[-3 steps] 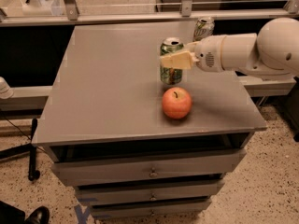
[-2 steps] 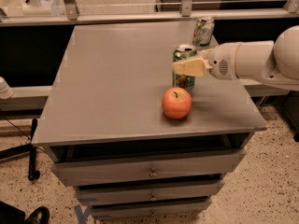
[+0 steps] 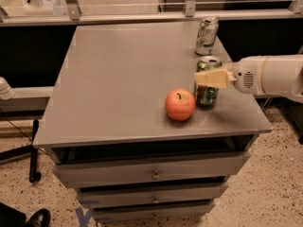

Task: Move green can near apple

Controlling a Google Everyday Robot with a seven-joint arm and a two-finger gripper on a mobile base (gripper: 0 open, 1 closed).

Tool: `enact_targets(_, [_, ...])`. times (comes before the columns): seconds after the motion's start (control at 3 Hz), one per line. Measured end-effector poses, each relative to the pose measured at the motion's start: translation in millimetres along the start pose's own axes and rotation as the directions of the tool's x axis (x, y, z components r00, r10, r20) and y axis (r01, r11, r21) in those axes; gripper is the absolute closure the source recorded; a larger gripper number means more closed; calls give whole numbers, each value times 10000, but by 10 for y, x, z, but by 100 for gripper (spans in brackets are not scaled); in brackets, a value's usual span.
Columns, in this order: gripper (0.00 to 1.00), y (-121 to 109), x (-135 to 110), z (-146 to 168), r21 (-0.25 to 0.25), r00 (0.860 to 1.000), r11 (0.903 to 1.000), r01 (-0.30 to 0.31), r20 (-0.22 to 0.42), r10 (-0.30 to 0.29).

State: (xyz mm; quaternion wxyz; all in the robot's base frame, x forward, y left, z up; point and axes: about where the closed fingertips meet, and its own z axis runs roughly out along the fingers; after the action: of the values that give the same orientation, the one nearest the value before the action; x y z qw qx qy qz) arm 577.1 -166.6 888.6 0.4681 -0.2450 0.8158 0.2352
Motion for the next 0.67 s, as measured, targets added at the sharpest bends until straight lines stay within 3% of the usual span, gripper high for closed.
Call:
enact_targets(0.33, [59, -48, 99, -150, 307, 9992, 9990, -328, -210, 335])
enact_targets(0.67, [36, -37, 178, -235, 256, 9984, 9985, -488, -257, 495])
